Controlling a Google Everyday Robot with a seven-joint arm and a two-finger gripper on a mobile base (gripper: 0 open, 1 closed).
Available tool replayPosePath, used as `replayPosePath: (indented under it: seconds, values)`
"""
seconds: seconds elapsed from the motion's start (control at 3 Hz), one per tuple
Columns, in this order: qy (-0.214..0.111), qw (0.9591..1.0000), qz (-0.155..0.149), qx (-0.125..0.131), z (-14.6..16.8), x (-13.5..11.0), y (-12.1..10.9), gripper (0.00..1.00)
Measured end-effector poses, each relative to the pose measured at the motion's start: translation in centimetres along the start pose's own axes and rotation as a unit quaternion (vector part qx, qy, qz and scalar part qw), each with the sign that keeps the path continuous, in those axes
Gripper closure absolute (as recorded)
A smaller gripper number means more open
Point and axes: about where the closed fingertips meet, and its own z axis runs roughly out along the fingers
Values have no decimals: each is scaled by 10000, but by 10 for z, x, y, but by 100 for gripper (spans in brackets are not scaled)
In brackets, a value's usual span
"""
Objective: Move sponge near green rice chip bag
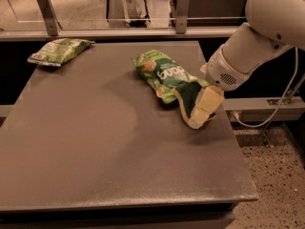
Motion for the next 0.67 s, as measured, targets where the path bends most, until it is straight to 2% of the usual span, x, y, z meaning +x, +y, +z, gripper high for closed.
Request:
replayPosePath:
  seconds: [0.33, 0.67]
  values:
    - [52, 9999, 6, 110, -9, 8, -3, 0]
    - [235, 9992, 39, 316, -31, 33, -12, 0]
